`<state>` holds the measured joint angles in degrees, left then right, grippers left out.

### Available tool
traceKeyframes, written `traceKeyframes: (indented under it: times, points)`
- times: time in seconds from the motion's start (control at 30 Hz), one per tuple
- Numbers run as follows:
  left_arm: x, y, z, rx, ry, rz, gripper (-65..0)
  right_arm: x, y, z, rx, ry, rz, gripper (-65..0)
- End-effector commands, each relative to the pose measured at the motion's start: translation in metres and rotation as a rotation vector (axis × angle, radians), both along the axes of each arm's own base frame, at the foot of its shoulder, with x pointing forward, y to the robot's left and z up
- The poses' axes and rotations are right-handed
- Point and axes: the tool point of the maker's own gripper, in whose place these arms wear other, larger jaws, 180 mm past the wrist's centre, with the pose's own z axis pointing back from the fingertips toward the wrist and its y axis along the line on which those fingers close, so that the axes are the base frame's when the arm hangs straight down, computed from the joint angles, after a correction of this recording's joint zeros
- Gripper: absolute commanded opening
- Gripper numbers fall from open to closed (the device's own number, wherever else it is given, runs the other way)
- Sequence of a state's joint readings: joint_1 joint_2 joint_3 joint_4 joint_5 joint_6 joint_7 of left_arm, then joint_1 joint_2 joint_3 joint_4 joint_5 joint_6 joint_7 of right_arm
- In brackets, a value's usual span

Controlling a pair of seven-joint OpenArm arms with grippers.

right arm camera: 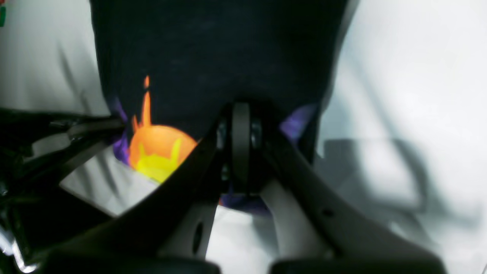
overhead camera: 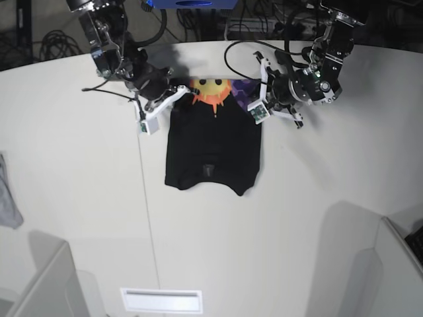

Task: Fold the T-shirt properly

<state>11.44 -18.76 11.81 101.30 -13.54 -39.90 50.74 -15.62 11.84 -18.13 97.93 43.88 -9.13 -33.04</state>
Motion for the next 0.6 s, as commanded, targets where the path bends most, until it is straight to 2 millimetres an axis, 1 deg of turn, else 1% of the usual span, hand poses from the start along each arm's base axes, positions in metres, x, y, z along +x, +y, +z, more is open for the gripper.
traceKeyframes:
  times: [0.0,0.07,0.17,0.23,0.3,0.33,0.43,0.57]
  points:
    - [0.001,0.005,0.001,0.023,-0.007,-0.003,-65.0,0.004,-0.001,0.006,0.007,-0.022,0.0,-65.0]
    - [0.005,0.001,0.009,0.014,-0.033,-0.009,-65.0,0.0,-0.001,0.005,0.008,-0.019,0.001,-65.0]
    - [0.012,-0.007,0.028,-0.006,-0.092,-0.026,-65.0,0.003,0.003,0.021,0.025,-0.06,0.009,-65.0]
    - [0.016,-0.012,0.041,-0.017,-0.133,-0.038,-65.0,-0.001,0.002,0.035,0.028,-0.09,0.02,-65.0]
    - [0.013,-0.015,0.05,-0.027,-0.154,-0.047,-65.0,-0.005,0.001,0.047,0.032,-0.116,0.029,-65.0]
    - [0.011,-0.013,0.052,-0.03,-0.158,-0.039,-65.0,-0.01,0.0,0.05,0.032,-0.119,0.035,-65.0]
    - [0.003,0.01,0.048,-0.005,-0.14,0.034,-65.0,-0.024,-0.003,0.056,0.028,-0.119,0.051,-65.0]
    - [-0.004,0.046,0.046,0.007,-0.139,0.151,-65.0,-0.046,-0.01,0.048,0.006,-0.076,0.068,-65.0]
